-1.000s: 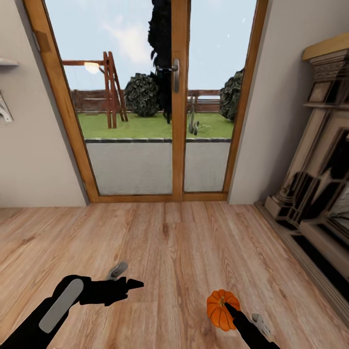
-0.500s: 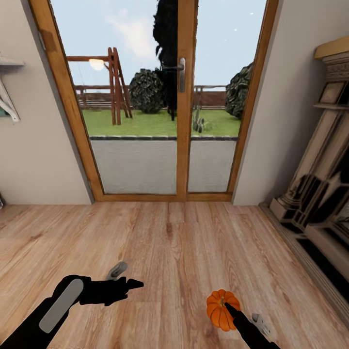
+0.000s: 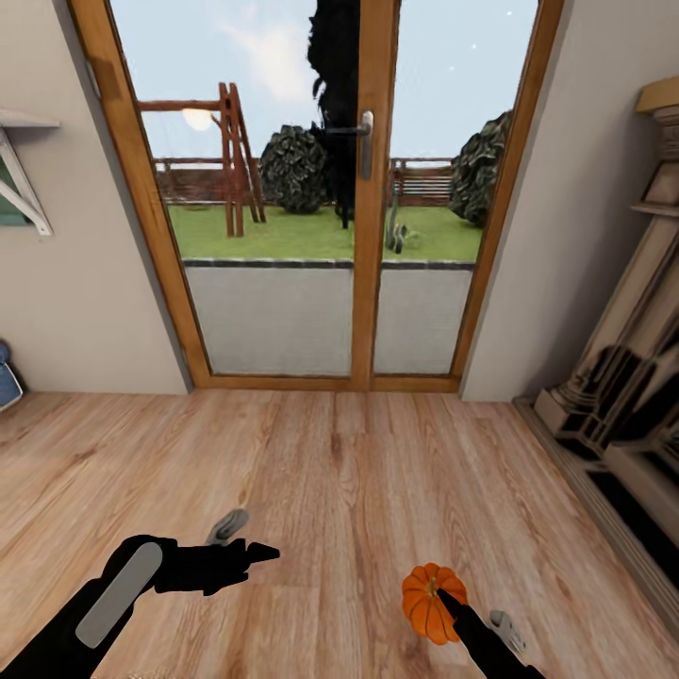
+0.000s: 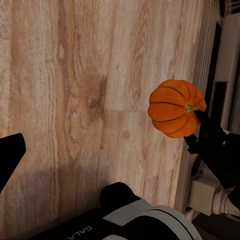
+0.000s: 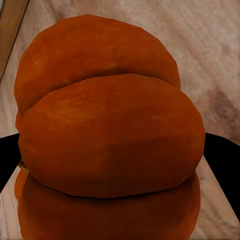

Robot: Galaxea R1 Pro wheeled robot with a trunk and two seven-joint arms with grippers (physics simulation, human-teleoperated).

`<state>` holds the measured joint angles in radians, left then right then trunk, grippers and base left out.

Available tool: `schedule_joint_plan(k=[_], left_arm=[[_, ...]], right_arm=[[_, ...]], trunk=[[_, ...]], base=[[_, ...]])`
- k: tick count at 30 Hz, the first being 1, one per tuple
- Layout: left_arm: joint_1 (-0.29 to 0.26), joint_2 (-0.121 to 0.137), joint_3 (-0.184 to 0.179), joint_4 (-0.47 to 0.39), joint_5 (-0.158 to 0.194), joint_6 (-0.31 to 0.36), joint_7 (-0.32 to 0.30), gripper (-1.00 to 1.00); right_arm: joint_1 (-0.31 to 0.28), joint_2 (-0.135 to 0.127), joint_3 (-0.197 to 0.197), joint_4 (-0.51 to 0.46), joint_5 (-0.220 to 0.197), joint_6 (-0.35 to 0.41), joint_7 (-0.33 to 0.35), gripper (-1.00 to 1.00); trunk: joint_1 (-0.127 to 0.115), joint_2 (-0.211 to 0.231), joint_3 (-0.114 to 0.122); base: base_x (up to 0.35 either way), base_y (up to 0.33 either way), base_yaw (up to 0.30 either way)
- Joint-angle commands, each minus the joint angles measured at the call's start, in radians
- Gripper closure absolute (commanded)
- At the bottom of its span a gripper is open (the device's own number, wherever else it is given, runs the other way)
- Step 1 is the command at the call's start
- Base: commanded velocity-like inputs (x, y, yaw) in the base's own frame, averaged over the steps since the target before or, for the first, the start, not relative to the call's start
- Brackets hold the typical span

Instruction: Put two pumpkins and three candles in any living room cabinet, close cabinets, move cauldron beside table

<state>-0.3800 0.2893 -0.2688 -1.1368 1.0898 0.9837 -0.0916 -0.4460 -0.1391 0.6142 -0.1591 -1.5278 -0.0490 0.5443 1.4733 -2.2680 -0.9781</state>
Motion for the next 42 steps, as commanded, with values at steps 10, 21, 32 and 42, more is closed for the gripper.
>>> schedule_joint_plan(k=[10, 21, 32, 42], left_arm=[[-0.001, 0.001, -0.003, 0.000, -0.010, 0.001, -0.010, -1.00], [-0.001, 0.001, -0.003, 0.000, -0.010, 0.001, -0.010, -1.00], [-0.001, 0.001, -0.003, 0.000, -0.010, 0.001, -0.010, -1.00], [-0.001, 0.000, -0.004, 0.000, -0.010, 0.001, -0.010, -1.00]], right_arm=[[0.000, 0.000, 0.007, -0.007, -0.006, -0.010, 0.017, 1.00], [0.000, 0.000, 0.007, -0.010, -0.006, -0.009, 0.019, 1.00], [0.000, 0.000, 0.007, -0.010, -0.006, -0.009, 0.019, 1.00], [0.000, 0.000, 0.007, -0.010, -0.006, -0.013, 0.019, 1.00]], trunk=[[-0.039, 0.070, 0.015], [-0.081, 0.147, 0.041], [-0.123, 0.224, 0.069], [-0.161, 0.294, 0.088]], base=[[0.000, 0.000, 0.081], [0.000, 0.000, 0.042], [0.000, 0.000, 0.001], [0.000, 0.000, -0.008]])
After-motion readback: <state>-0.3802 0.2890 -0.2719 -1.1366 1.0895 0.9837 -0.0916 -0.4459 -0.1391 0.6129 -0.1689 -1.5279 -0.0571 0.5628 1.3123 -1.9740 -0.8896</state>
